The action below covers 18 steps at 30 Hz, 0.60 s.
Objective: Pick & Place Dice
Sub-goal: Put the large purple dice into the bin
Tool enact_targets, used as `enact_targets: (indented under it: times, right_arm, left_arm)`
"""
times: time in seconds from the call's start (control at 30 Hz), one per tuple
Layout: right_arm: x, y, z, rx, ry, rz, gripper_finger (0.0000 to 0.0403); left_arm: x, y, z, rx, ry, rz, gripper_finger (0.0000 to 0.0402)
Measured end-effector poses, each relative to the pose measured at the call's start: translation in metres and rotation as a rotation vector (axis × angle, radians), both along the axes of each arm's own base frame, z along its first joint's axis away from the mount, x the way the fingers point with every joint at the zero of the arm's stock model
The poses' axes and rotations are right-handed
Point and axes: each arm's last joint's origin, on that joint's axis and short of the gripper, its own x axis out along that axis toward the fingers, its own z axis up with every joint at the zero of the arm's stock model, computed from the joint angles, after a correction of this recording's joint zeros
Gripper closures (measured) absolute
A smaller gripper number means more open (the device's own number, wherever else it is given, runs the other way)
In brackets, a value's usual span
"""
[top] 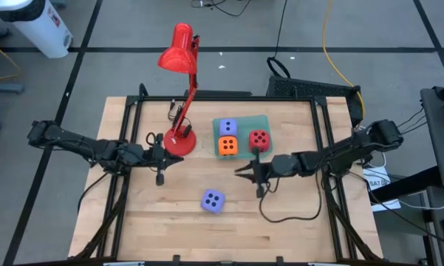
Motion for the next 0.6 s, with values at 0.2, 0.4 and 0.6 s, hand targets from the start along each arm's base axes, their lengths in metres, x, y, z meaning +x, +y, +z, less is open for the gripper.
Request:
enact_targets:
  times: [0.2,0.4,0.6]
  right_arm:
    - [0.022,0.01,0.001,-0.045,0.119,0.109,0.0327]
    - [0.051,0.021,0.016,-0.135,0.169,0.164,0.0281]
    - [0.08,0.039,0.025,-0.172,0.306,0.204,0.0189]
  left_arm:
    - [0.0,-0.002,0.0,-0.004,-0.011,-0.012,0.0396]
    - [0.002,-0.003,0.006,0.052,-0.067,-0.033,0.0396]
    - [0.003,-0.003,0.006,0.044,-0.074,-0.04,0.0396]
